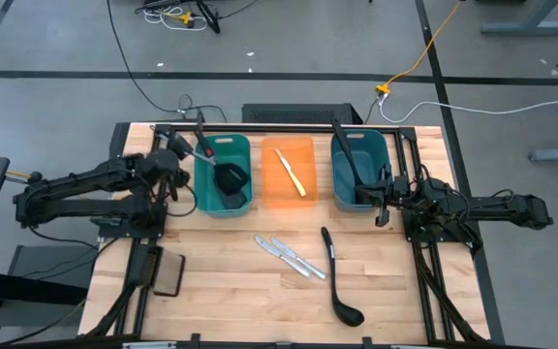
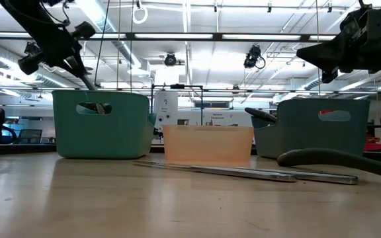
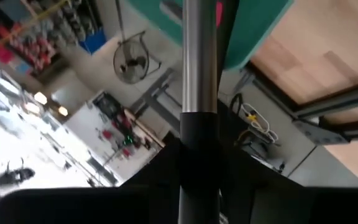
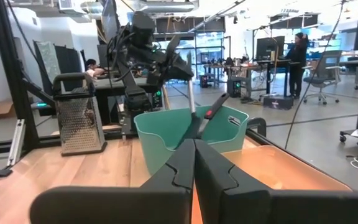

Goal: Pick & Place Kitchen Items
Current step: Put the black spatula into the green bin, then adjust the green bin

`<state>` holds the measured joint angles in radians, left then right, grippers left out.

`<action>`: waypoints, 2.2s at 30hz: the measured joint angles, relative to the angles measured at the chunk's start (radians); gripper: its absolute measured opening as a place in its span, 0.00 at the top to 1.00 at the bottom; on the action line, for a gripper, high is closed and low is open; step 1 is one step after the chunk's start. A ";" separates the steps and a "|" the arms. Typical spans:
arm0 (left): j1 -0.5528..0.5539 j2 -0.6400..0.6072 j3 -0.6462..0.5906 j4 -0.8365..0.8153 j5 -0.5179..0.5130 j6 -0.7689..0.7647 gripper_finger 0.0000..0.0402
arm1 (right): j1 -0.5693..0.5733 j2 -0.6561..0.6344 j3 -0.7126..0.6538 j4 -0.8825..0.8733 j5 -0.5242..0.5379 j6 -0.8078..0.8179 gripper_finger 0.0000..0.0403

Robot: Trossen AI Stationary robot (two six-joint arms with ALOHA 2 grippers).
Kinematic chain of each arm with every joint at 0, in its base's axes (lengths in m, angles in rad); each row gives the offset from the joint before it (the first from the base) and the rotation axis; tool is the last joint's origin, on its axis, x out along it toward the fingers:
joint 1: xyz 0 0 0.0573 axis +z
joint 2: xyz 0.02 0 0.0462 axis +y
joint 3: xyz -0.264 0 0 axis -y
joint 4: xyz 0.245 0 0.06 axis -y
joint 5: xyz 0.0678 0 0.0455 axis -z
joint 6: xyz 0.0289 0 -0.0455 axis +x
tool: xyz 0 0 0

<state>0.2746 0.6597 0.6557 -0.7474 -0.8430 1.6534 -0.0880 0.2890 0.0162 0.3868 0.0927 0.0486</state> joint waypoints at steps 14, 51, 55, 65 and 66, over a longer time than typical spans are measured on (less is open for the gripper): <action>-0.006 0.092 -0.003 0.010 0.152 0.012 0.80 | 0.000 0.000 0.000 -0.008 0.005 -0.004 0.97; -0.027 0.134 0.264 0.020 0.377 -0.923 0.81 | 0.000 0.000 0.000 -0.005 0.004 0.018 0.97; -0.135 0.216 0.349 -0.024 0.571 -1.214 0.92 | 0.000 0.000 0.000 -0.004 0.004 0.017 0.97; -0.402 0.492 0.445 -0.176 0.665 -1.636 0.84 | 0.000 0.000 -0.001 0.017 0.000 0.020 0.97; -0.424 0.517 0.452 -0.162 0.691 -1.657 0.80 | 0.000 0.000 -0.001 0.017 -0.001 0.021 0.97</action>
<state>-0.1497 1.1766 1.1078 -0.9094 -0.1523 -0.0032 -0.0883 0.2890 0.0154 0.4042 0.0917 0.0693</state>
